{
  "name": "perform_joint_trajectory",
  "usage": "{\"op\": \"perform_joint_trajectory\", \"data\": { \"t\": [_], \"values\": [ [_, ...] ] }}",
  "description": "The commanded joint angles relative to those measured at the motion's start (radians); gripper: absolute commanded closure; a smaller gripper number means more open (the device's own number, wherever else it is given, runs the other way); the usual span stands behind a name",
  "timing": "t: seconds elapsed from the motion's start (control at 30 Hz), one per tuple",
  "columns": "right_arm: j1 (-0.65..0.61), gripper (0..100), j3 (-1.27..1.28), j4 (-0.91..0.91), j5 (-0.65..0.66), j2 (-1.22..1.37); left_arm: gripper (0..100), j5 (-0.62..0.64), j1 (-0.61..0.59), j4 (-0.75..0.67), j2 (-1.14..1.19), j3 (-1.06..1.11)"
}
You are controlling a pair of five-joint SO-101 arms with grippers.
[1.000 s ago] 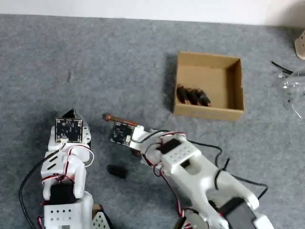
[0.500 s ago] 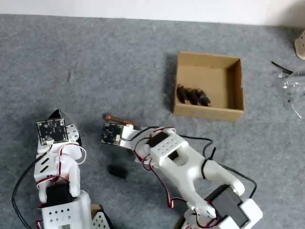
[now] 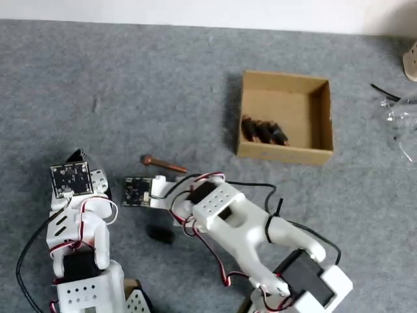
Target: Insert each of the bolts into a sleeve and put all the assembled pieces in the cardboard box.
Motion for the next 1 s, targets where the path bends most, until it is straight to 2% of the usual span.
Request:
{"op": "perform_joint_trajectory", "data": {
  "t": [0.0, 0.2, 0.33, 0.47, 0.63, 0.9, 0.97],
  "values": [
    [-0.018, 83.3, -0.039, 0.008, 0.018, 0.059, 98, 0.006, -0.016, -0.025, -0.013, 0.019],
    [-0.01, 83.3, -0.111, 0.013, 0.057, 0.228, 98, 0.006, -0.016, -0.025, -0.013, 0.019],
    [-0.012, 84.3, -0.108, 0.015, 0.054, 0.237, 98, 0.006, -0.016, -0.025, -0.013, 0.019],
    [-0.01, 99.2, -0.105, 0.015, 0.054, 0.237, 98, 0.006, -0.016, -0.025, -0.013, 0.019],
    [0.019, 99.5, -0.105, 0.018, 0.054, 0.234, 98, 0.006, -0.016, -0.025, -0.013, 0.019],
    [0.087, 99.4, -0.153, 0.143, 0.051, 0.229, 98, 0.006, -0.016, -0.025, -0.013, 0.019],
    [0.107, 99.4, -0.189, 0.179, 0.017, 0.229, 98, 0.006, -0.016, -0.025, -0.013, 0.019]
  ]
}}
